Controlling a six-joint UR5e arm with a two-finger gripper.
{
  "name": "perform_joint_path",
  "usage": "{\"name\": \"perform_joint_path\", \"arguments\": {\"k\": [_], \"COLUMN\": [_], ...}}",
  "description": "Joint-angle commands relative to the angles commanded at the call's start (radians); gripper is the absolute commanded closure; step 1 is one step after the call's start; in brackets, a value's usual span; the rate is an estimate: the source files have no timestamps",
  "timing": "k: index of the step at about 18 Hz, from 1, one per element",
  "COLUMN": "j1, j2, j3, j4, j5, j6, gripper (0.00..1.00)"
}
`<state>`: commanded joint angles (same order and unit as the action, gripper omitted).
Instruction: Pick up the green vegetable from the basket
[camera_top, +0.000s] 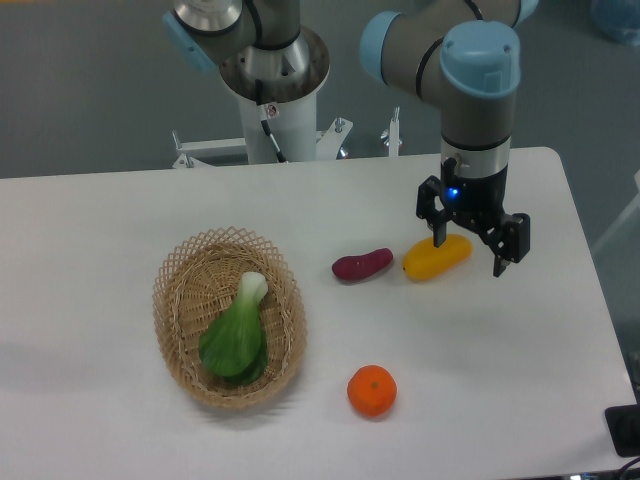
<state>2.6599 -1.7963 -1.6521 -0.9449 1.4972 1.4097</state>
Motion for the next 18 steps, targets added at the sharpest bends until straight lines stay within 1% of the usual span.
{"name": "perform_joint_path", "arguments": {"k": [7,10,14,15,16,18], "j1": [0.002,-0.011,-0.054,-0.069,-0.077,-0.116], "j2": [0.000,-0.002,-0.009,-0.014,-0.014,-0.011], "j3": [-0.008,-0.009,-0.009,-0.011,-0.012,-0.012], "j4": [-0.002,0.002,-0.002,-0.003,-0.003,-0.003], "j5": [-0.012,-0.011,-0.014,-0.008,-0.008,-0.015], "j6": [-0.008,-0.121,-0.155,-0.185,-0.249,-0.363], "gripper": [0.00,0.00,0.00,0.00,0.00,0.00]}}
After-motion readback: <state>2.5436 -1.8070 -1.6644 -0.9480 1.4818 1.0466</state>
